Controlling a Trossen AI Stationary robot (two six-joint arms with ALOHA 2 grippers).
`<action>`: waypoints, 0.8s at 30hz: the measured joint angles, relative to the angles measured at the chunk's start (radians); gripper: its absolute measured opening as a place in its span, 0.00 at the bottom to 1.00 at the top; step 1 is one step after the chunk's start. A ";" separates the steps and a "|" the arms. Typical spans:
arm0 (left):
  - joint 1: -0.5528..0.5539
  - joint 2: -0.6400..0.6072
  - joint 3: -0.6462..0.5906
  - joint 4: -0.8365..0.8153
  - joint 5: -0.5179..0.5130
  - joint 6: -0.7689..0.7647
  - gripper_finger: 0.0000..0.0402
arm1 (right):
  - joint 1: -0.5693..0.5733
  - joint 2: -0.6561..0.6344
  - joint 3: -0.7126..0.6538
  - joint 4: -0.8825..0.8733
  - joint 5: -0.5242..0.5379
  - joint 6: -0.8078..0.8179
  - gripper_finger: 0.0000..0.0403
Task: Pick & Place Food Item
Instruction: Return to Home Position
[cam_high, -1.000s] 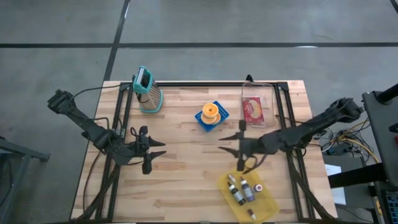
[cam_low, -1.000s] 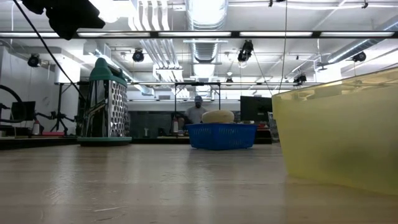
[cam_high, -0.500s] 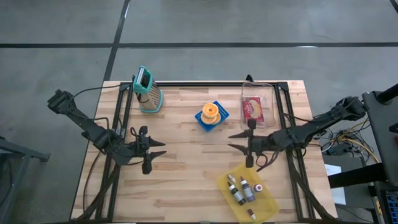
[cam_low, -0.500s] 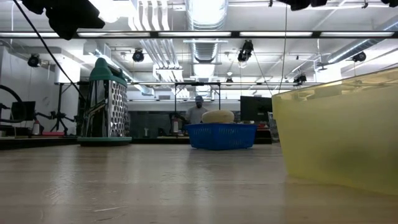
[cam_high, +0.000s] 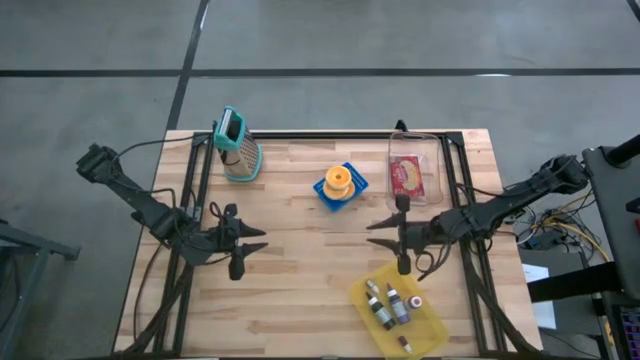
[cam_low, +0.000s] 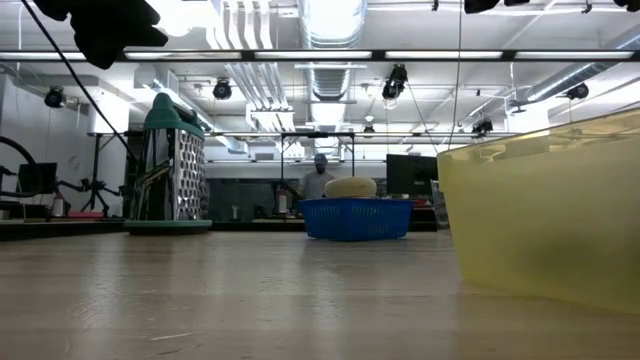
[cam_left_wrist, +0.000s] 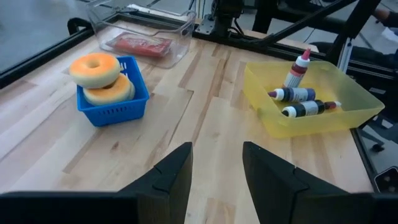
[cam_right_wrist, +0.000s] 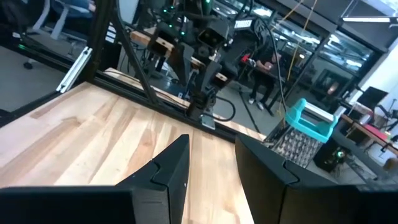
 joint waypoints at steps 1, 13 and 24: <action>0.000 0.000 0.000 0.000 0.000 0.000 0.37 | 0.000 0.000 0.000 -0.002 0.001 0.000 0.31; 0.000 0.003 0.000 0.034 -0.037 0.004 0.37 | 0.000 0.002 0.000 -0.009 0.003 0.080 0.31; -0.021 -0.025 0.000 0.064 -0.058 0.334 0.37 | -0.007 -0.170 -0.112 -0.056 0.014 0.238 0.31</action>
